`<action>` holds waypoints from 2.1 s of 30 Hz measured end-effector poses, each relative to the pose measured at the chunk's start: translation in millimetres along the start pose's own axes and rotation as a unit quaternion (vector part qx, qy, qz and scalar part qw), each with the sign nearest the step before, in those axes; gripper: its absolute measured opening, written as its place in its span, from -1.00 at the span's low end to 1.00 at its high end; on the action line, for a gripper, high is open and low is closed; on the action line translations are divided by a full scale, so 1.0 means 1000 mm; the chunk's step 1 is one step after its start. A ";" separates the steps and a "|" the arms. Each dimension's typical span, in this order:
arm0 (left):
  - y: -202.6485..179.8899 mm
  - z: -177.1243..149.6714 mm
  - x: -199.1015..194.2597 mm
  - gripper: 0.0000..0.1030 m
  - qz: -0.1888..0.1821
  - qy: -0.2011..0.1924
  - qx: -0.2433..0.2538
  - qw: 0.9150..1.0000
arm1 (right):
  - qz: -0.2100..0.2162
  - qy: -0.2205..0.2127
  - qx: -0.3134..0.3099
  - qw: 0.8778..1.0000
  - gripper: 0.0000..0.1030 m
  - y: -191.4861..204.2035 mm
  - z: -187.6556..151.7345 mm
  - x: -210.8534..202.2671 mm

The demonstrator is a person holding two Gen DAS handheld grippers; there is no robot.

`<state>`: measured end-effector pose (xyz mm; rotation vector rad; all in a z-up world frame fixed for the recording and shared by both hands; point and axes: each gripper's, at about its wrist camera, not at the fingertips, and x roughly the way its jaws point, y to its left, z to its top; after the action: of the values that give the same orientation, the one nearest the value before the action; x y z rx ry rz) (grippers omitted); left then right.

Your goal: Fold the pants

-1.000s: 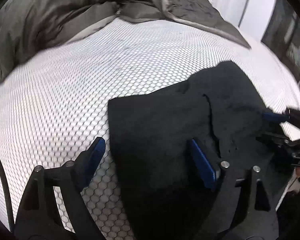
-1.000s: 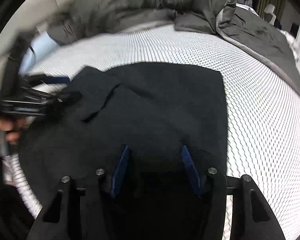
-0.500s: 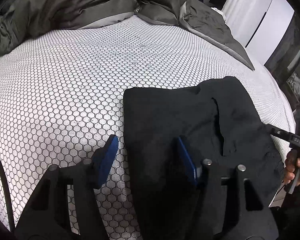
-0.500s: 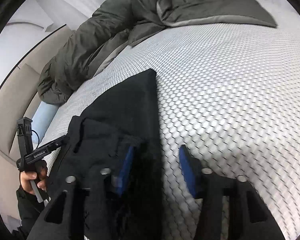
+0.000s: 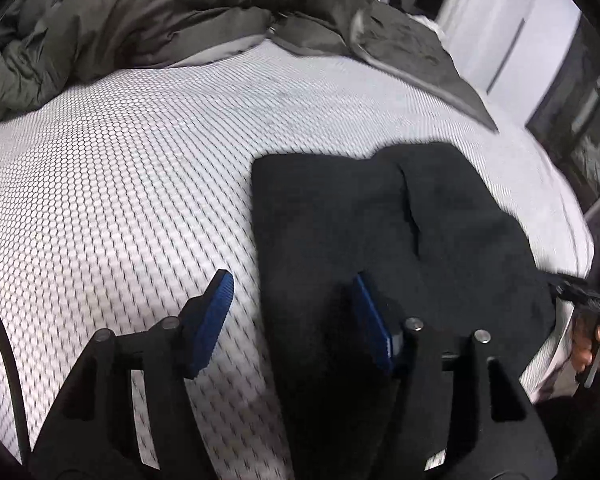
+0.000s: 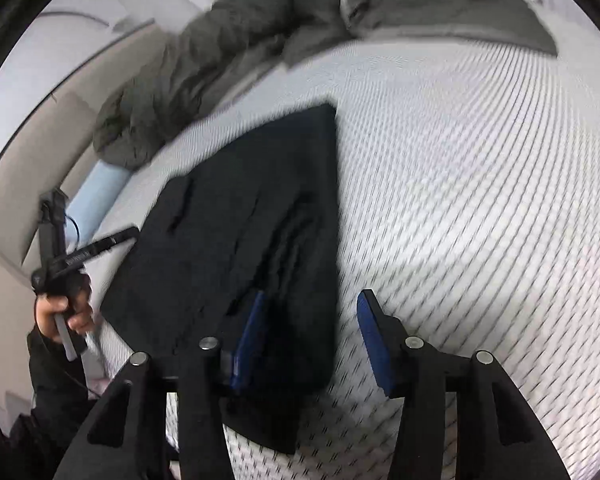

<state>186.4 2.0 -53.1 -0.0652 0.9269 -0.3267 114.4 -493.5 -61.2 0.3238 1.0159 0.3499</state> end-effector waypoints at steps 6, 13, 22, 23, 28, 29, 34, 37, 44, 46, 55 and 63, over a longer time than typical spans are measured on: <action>-0.001 -0.007 0.009 0.23 0.009 0.012 -0.009 1.000 | -0.032 -0.019 -0.035 0.999 -0.93 0.014 -0.008 -0.018; -0.015 -0.002 -0.017 0.24 0.023 -0.016 -0.005 1.000 | -0.006 -0.010 0.040 0.999 -0.81 -0.016 -0.038 -0.039; -0.168 0.008 -0.015 0.29 -0.096 -0.017 0.114 0.989 | 0.044 -0.001 0.041 0.998 -0.15 -0.012 -0.044 -0.030; -0.185 0.008 -0.009 0.29 -0.101 -0.011 0.120 0.988 | 0.046 0.001 0.038 0.998 -0.15 -0.011 -0.045 -0.028; -0.265 0.004 0.040 0.29 -0.096 0.039 0.182 0.978 | 0.054 0.006 0.031 0.998 -0.15 0.004 -0.050 -0.019; -0.277 -0.001 0.048 0.29 -0.065 0.048 0.200 0.976 | 0.056 0.008 0.026 0.998 -0.15 0.006 -0.052 -0.019; -0.286 -0.007 0.077 0.38 -0.016 0.068 0.206 0.976 | 0.062 0.004 0.031 0.998 -0.15 -0.009 -0.066 -0.029; -0.288 -0.010 0.081 0.42 -0.022 0.065 0.206 0.976 | 0.065 -0.006 0.046 0.997 -0.46 -0.018 -0.060 -0.024; -0.273 -0.016 0.084 0.54 -0.036 0.043 0.200 0.978 | 0.105 -0.003 0.045 0.993 -0.97 -0.013 -0.092 -0.041; -0.270 -0.013 0.084 0.54 -0.038 0.043 0.198 0.978 | 0.104 0.006 0.041 0.994 -0.97 -0.014 -0.102 -0.042; -0.273 -0.028 0.066 0.51 -0.039 0.050 0.234 0.970 | 0.093 -0.063 0.088 0.990 -0.35 -0.031 -0.087 -0.075; -0.279 -0.046 0.041 0.51 -0.053 0.038 0.228 0.972 | 0.092 -0.038 0.099 0.990 -0.35 -0.026 -0.069 -0.048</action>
<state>103.2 -271.1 -57.9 0.3230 0.9069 -0.6380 34.8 -530.9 -68.8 0.6084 0.9493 0.4008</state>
